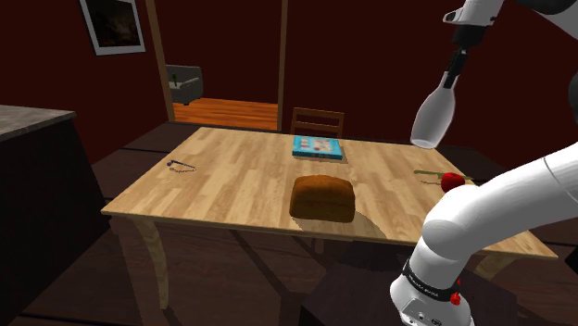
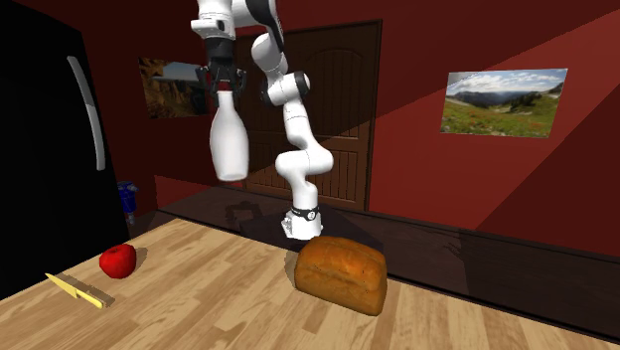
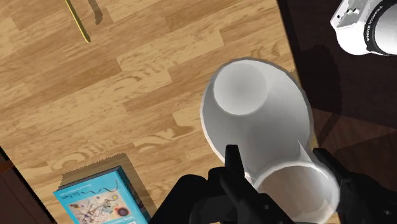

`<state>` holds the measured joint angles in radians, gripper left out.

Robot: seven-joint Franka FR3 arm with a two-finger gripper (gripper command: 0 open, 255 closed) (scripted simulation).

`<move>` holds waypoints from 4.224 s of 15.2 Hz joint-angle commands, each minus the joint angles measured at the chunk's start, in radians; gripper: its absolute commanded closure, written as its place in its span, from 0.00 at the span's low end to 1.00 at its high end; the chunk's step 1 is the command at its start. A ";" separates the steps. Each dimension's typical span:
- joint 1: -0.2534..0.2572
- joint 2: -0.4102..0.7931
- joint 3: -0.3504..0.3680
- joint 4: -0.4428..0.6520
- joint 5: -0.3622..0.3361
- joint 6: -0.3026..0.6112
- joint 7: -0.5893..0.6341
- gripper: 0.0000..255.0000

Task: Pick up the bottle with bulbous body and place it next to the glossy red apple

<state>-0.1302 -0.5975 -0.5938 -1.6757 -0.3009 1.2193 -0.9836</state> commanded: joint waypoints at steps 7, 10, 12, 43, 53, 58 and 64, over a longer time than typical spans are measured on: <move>0.062 0.139 -0.279 0.201 -0.020 -0.003 -0.255 1.00; 0.123 0.221 -0.445 0.299 0.010 -0.001 -0.367 1.00; 0.201 0.295 -0.613 0.376 0.055 -0.001 -0.455 1.00; 0.010 0.078 -0.467 -0.185 -0.096 0.387 -0.355 1.00; -0.005 0.055 -0.497 -0.322 -0.128 0.511 -0.339 1.00; -0.005 0.052 -0.523 -0.383 -0.143 0.574 -0.334 1.00; 0.002 0.056 -0.564 -0.449 -0.159 0.651 -0.331 1.00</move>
<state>-0.1311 -0.5433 -1.1499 -2.1151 -0.4582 1.8567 -1.3149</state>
